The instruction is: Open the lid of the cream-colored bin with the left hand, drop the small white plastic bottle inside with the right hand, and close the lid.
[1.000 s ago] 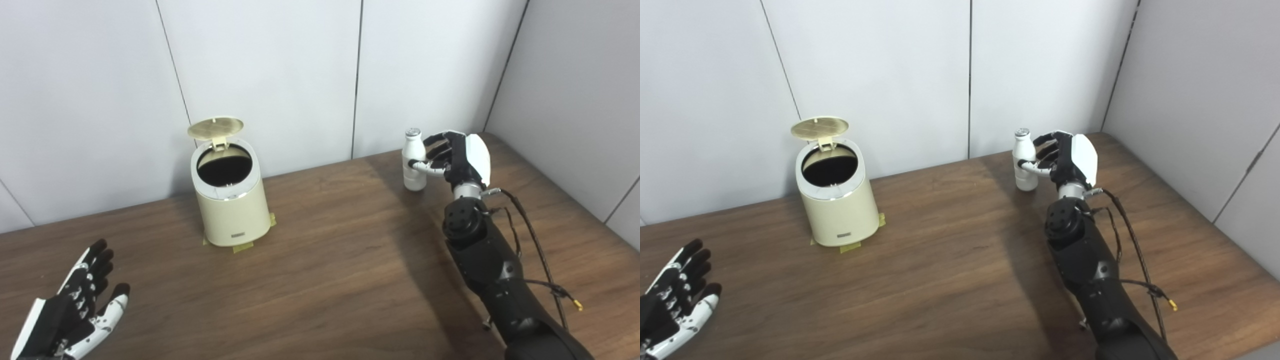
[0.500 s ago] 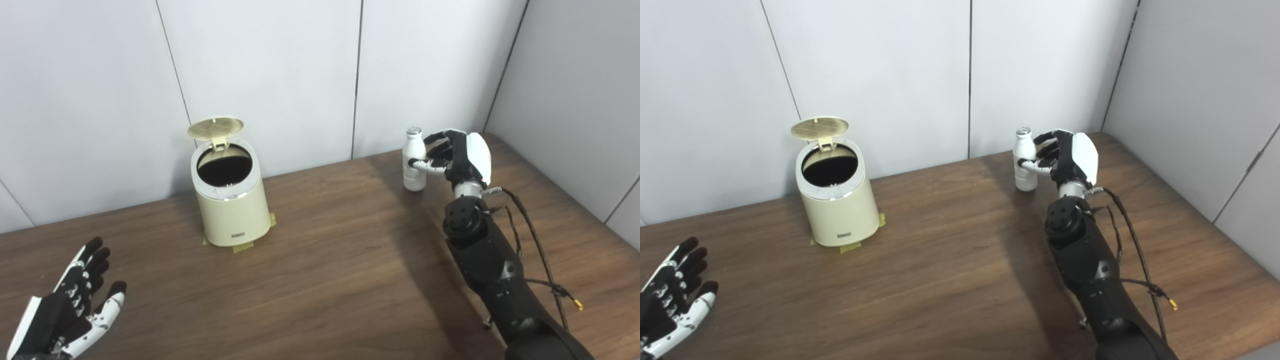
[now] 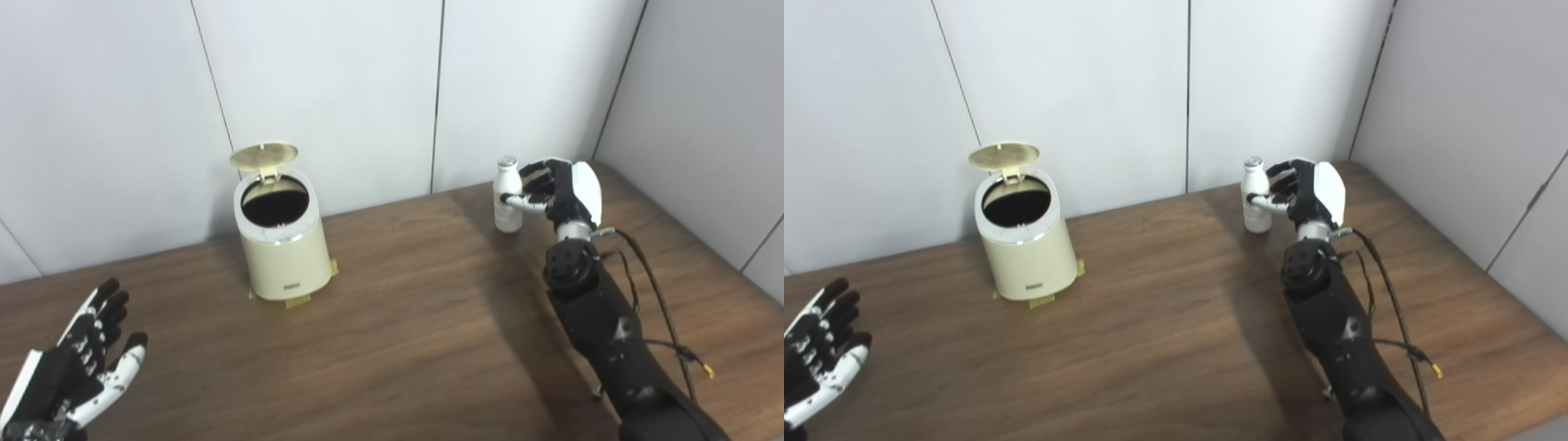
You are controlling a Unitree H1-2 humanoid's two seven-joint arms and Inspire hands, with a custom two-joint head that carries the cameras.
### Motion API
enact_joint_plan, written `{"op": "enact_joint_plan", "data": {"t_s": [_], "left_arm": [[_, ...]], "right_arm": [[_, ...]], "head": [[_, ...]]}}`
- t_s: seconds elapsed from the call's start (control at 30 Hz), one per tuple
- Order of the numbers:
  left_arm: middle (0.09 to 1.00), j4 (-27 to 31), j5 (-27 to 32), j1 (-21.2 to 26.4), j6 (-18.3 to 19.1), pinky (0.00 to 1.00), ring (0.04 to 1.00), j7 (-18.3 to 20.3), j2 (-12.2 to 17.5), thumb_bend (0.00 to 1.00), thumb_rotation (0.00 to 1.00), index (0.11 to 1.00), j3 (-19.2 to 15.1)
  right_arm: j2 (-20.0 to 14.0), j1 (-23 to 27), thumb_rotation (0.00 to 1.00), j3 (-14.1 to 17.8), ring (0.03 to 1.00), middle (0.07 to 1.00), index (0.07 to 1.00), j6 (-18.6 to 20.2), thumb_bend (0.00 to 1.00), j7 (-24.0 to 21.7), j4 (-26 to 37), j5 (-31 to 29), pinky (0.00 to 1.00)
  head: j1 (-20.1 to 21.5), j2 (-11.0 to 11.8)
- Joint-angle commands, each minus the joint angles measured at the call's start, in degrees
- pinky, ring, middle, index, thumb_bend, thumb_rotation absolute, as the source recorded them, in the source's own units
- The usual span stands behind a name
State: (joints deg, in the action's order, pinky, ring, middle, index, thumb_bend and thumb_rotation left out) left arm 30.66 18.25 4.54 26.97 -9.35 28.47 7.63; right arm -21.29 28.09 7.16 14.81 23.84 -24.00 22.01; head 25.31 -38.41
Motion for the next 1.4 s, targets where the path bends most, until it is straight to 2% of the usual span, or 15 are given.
{"op": "enact_joint_plan", "data": {"t_s": [0.0, 0.23, 0.4, 0.63, 0.87, 1.37], "left_arm": [[0.961, 1.5, 0.3, 2.0, 0.0, 1.00, 0.968, -1.0, 1.6, 0.18, 0.01, 1.000, -0.2], [0.966, 0.9, 0.2, 2.4, 0.0, 1.00, 0.968, -1.9, 1.2, 0.18, 0.00, 1.000, -0.1], [0.971, 1.1, 0.8, 2.7, 0.0, 1.00, 0.973, -3.3, 1.6, 0.18, 0.00, 1.000, 1.0], [0.964, 0.6, 0.7, 2.8, 0.0, 1.00, 0.969, -3.2, 1.3, 0.18, 0.00, 1.000, 0.8], [0.967, 1.1, 2.3, 3.0, 0.0, 1.00, 0.974, -4.8, 2.6, 0.19, 0.00, 1.000, 1.6], [0.964, 1.1, 2.3, 3.2, 0.0, 1.00, 0.971, -5.1, 2.9, 0.17, 0.00, 1.000, 2.2]], "right_arm": [[-2.1, 2.0, 0.00, 0.5, 0.504, 0.453, 0.492, -1.8, 0.52, 0.3, 1.9, 0.2, 0.63], [-2.2, 0.9, 0.00, 0.9, 0.497, 0.460, 0.491, -1.8, 0.52, 0.6, 2.7, 0.1, 0.59], [-2.5, 0.6, 0.00, 0.9, 0.505, 0.454, 0.491, -1.2, 0.52, 0.5, 3.3, 0.5, 0.63], [-2.8, 1.0, 0.00, 0.6, 0.506, 0.451, 0.491, -0.2, 0.52, 0.3, 3.7, 0.9, 0.60], [-3.0, 0.9, 0.00, 0.3, 0.512, 0.452, 0.491, -0.8, 0.52, -0.1, 3.4, 0.7, 0.66], [-2.8, 1.0, 0.00, 0.4, 0.509, 0.452, 0.491, -0.4, 0.52, 0.2, 3.5, 0.7, 0.65]], "head": [[0.0, 0.0], [0.3, -0.1], [0.3, -0.1], [0.4, -0.1], [0.4, -0.2], [0.4, -0.2]]}}
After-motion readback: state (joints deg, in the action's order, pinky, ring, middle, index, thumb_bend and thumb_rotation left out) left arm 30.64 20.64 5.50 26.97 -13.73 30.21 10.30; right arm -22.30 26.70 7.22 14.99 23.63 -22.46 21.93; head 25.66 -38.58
